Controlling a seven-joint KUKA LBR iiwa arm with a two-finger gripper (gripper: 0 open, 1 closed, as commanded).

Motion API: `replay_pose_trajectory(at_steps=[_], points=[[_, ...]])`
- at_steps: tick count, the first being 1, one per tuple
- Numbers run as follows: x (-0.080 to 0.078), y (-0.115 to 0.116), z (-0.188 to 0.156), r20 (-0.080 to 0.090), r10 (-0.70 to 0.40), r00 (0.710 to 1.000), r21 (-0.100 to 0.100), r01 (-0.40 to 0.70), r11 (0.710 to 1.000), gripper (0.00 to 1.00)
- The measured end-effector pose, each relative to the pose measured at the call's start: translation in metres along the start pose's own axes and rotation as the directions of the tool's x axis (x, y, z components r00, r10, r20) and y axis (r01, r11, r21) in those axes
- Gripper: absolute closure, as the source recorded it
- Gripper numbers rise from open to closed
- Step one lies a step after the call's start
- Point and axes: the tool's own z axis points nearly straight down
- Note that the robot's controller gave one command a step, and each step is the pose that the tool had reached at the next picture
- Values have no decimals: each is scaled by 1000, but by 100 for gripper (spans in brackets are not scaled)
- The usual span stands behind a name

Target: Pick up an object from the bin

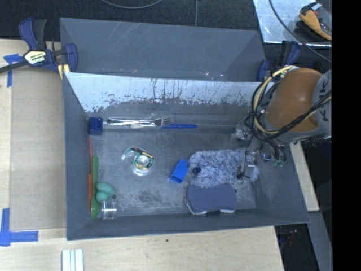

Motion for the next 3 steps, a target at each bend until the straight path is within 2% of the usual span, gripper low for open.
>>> replay_pose_trajectory(at_steps=[1, 2, 3], points=[[-15, 23, -2, 0, -148, 989, 0, 148, 989, 100], [-15, 23, -2, 0, -148, 989, 0, 148, 989, 100], [-13, 23, -32, -9, -148, 989, -2, 148, 989, 100]])
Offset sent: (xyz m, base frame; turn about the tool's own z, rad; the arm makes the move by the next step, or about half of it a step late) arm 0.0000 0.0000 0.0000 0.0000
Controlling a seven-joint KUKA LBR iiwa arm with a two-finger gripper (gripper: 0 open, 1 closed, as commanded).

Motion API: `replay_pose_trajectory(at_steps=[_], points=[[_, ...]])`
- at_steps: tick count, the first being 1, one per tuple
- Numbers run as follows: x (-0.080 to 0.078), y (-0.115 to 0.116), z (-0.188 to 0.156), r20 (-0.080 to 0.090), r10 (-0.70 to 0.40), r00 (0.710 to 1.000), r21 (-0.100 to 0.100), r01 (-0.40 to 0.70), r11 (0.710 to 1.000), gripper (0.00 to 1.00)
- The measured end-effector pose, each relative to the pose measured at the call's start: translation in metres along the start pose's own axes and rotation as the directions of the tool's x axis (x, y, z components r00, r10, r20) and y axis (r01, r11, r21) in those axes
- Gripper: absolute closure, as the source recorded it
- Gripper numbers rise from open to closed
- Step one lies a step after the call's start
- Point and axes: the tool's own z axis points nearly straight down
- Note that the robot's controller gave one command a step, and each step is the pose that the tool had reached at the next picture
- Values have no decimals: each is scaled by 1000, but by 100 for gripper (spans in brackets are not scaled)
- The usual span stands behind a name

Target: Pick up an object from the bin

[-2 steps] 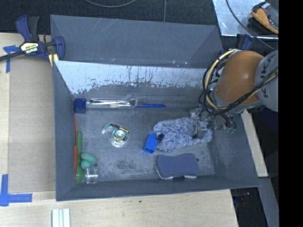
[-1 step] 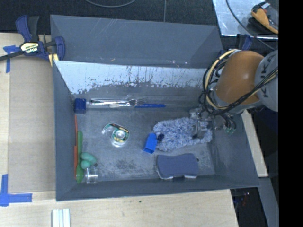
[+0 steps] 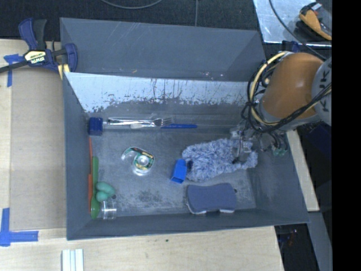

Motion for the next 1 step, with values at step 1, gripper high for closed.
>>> replay_pose_trajectory(at_steps=[1], points=[[-1, 0, -44, 0, 0, 1000, 0, 0, 1000, 100]])
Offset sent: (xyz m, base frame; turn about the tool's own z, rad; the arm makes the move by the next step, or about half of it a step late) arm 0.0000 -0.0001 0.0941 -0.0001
